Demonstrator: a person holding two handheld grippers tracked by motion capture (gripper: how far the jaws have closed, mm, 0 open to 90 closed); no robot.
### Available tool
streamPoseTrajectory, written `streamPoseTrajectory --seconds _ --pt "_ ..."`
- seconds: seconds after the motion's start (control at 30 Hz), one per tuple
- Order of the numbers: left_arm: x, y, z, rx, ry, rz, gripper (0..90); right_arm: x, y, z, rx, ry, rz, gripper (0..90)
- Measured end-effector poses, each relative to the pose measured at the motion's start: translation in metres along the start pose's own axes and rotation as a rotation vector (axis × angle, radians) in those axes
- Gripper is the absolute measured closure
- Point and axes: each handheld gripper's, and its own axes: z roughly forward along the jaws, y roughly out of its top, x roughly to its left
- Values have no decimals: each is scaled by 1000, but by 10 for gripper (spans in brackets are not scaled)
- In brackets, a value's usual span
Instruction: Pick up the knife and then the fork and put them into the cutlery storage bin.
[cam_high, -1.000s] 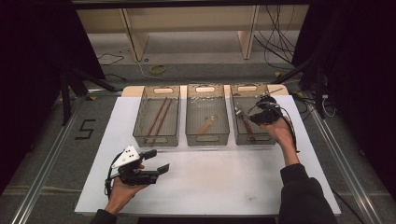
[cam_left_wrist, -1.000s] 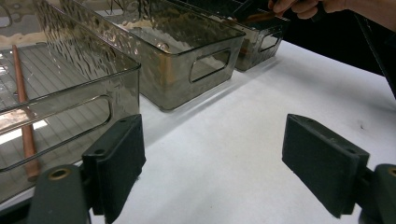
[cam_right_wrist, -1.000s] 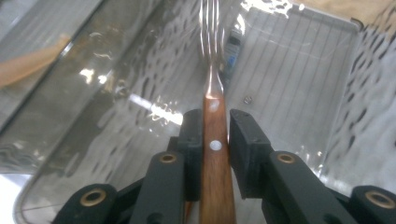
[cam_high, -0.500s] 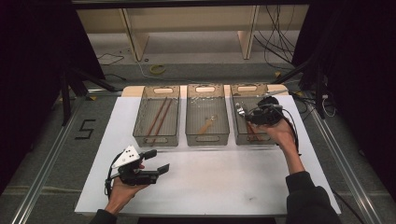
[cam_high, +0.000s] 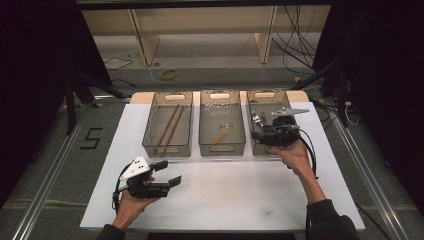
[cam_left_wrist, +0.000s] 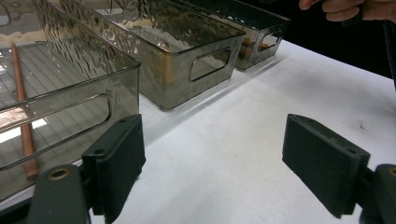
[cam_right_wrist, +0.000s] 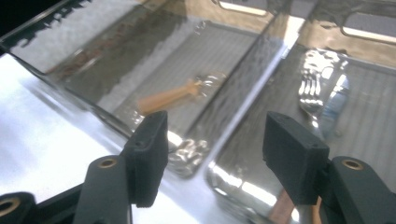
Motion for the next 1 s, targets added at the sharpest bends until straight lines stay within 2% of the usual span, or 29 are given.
streamPoseTrajectory --seconds 0.23,0.57,0.67,0.73,1.0 --pt "1 0 0 7 0 -4 202 15 -8 0 -25 57 -3 365" --pt "0 0 2 18 -5 -4 201 27 -22 0 -45 114 -5 321" --pt "0 -1 2 21 -4 -7 200 30 -24 -2 -70 137 -3 319" --pt "1 -1 1 21 -2 -9 200 32 -25 -3 -83 138 -18 313" --pt "0 -2 2 32 -17 -13 198 41 -39 -9 -105 168 -16 300"
